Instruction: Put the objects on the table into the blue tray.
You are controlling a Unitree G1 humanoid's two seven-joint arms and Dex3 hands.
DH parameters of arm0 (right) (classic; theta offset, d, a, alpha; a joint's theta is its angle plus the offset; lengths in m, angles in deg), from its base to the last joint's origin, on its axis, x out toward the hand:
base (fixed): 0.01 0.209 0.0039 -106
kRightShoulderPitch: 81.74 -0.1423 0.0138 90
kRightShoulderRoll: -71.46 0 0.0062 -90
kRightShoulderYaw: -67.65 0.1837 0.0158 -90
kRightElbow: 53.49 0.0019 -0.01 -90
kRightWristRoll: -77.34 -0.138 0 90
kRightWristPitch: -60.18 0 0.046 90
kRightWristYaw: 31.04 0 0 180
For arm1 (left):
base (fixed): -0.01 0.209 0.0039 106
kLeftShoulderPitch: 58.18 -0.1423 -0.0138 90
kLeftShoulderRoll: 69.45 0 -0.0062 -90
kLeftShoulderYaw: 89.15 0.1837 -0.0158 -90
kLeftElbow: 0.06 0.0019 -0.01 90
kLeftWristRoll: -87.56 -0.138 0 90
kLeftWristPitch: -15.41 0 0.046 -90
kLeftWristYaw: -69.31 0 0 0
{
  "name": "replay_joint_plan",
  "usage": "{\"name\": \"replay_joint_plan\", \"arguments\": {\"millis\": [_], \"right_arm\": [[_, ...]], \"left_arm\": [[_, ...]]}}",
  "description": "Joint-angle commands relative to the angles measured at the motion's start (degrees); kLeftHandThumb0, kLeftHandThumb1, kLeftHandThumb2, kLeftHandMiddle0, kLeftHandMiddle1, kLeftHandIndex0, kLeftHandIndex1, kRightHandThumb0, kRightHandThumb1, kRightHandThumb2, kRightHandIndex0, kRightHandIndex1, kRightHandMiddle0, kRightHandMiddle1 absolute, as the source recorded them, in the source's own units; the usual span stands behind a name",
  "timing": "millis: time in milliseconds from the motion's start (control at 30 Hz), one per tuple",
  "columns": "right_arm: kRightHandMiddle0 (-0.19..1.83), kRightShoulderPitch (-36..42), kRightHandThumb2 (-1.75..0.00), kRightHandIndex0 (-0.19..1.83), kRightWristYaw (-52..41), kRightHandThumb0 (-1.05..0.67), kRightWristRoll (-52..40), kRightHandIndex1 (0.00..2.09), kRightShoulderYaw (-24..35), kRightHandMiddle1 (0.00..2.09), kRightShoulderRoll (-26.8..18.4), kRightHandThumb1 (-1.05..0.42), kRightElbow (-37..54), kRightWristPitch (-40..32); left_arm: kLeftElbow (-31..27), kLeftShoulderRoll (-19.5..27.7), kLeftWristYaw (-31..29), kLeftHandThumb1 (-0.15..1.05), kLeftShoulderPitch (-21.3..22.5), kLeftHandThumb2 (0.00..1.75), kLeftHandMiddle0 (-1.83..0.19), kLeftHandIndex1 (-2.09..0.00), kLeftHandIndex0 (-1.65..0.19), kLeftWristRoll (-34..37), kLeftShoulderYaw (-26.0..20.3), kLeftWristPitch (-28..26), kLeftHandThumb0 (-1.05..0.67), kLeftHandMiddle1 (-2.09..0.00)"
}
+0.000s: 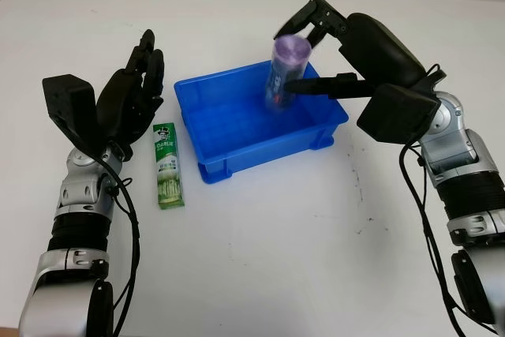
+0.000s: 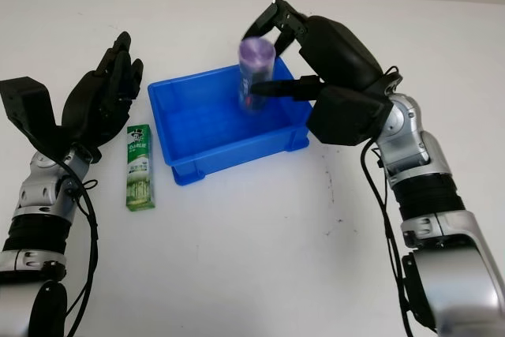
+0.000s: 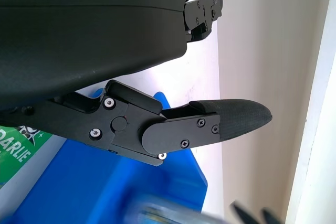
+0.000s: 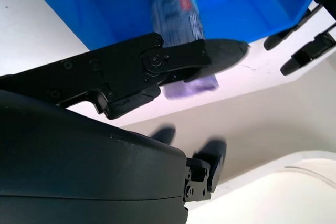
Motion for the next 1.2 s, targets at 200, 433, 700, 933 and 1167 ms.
{"name": "replay_joint_plan", "arguments": {"millis": [200,433,700,933,1167], "right_arm": [[-0.19,3.5,-0.50,-0.19,1.2,-0.84,-1.7,0.00,3.4,0.04,0.1,-1.05,4.6,-3.5],[-0.16,6.4,-0.66,-0.15,3.0,-0.80,-7.6,0.04,8.1,0.06,1.5,-1.05,6.4,-5.9],[-0.19,13.0,-0.72,-0.19,2.3,-0.77,-21.2,0.00,16.3,0.02,5.1,-1.05,12.5,-19.6],[-0.19,18.9,-0.70,-0.19,2.6,-0.79,-24.9,0.00,18.8,0.02,6.9,-1.05,16.5,-24.1],[-0.19,22.0,-0.72,-0.19,3.2,-0.78,-25.4,0.00,19.4,0.00,8.3,-1.05,18.4,-25.1]], "left_arm": [[-0.6,-0.1,-0.1,1.05,-0.3,0.58,0.19,0.00,0.19,0.1,0.0,-0.3,-0.78,0.00],[-0.9,0.4,-0.9,1.05,-0.7,0.59,0.19,0.00,0.19,0.2,-0.3,0.0,-0.77,0.00],[-1.1,1.6,-1.8,1.05,-1.2,0.57,0.19,0.00,0.19,-0.1,-0.6,0.3,-0.79,0.00],[0.4,3.3,-4.3,1.05,-1.1,0.58,0.19,0.00,0.19,-0.7,-0.4,2.5,-0.79,0.00],[-0.3,6.7,-7.6,1.05,-2.3,0.52,0.19,-0.01,0.18,-0.9,-1.3,6.3,-0.78,-0.01]]}}
